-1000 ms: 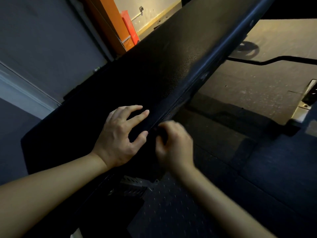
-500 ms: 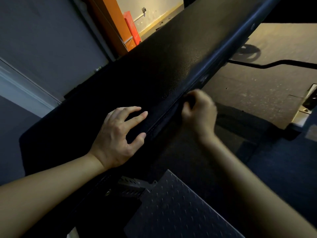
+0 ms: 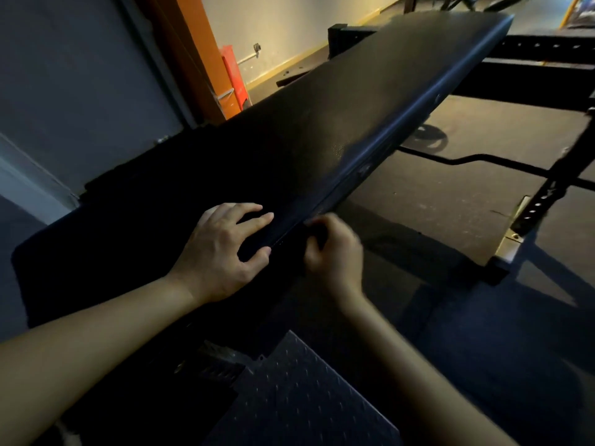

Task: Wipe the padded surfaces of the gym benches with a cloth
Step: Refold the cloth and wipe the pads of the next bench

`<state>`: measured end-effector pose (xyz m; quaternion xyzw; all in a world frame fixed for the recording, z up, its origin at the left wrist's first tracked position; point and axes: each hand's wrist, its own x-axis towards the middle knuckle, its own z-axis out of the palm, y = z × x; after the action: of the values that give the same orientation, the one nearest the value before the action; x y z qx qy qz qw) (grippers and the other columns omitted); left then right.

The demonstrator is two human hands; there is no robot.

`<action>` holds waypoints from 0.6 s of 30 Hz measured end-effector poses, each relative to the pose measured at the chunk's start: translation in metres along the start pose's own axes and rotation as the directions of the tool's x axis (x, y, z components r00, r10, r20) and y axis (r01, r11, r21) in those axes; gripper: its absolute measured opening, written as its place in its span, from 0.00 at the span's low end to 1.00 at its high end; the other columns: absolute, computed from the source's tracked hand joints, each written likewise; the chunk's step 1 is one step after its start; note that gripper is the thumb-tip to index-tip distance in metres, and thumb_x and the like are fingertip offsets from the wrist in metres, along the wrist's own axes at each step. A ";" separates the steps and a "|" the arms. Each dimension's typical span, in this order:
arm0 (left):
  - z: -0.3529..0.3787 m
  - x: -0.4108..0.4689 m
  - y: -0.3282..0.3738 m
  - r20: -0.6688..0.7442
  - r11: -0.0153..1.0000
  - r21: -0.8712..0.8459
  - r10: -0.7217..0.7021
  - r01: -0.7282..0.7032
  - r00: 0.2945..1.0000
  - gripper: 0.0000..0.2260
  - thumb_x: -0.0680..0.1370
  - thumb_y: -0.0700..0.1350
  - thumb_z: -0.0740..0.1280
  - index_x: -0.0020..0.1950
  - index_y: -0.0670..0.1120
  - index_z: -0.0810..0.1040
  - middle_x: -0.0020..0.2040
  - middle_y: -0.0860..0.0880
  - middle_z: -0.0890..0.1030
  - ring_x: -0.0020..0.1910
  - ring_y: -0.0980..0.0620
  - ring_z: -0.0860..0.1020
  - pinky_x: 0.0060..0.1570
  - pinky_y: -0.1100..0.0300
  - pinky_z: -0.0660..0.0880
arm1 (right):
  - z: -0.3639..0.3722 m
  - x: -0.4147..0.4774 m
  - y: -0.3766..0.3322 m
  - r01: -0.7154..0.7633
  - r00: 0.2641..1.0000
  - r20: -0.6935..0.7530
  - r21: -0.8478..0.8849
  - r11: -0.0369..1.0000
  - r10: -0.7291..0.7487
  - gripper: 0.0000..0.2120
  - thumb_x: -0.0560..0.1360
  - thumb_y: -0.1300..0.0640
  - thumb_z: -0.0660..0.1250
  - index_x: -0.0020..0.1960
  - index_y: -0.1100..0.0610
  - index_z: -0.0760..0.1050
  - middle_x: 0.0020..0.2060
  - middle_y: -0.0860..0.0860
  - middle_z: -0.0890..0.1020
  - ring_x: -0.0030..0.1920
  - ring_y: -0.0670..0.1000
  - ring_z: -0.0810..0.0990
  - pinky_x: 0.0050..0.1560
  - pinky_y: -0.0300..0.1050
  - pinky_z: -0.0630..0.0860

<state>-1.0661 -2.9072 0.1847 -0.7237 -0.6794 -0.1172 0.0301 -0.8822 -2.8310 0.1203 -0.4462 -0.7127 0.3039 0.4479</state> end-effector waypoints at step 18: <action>0.029 0.120 0.041 0.010 0.995 0.055 -0.080 0.080 0.997 0.28 0.76 0.63 0.65 0.73 0.51 0.77 0.70 0.51 0.74 0.70 0.50 0.70 0.76 0.45 0.59 | -0.055 0.150 0.099 -0.066 0.998 -0.003 0.052 0.996 0.067 0.06 0.77 0.63 0.68 0.53 0.56 0.79 0.47 0.52 0.83 0.48 0.51 0.82 0.51 0.53 0.81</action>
<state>-1.0161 -2.7872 0.1869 -0.6956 -0.7109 -0.0953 0.0407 -0.8262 -2.6514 0.1162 -0.4586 -0.6883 0.3360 0.4507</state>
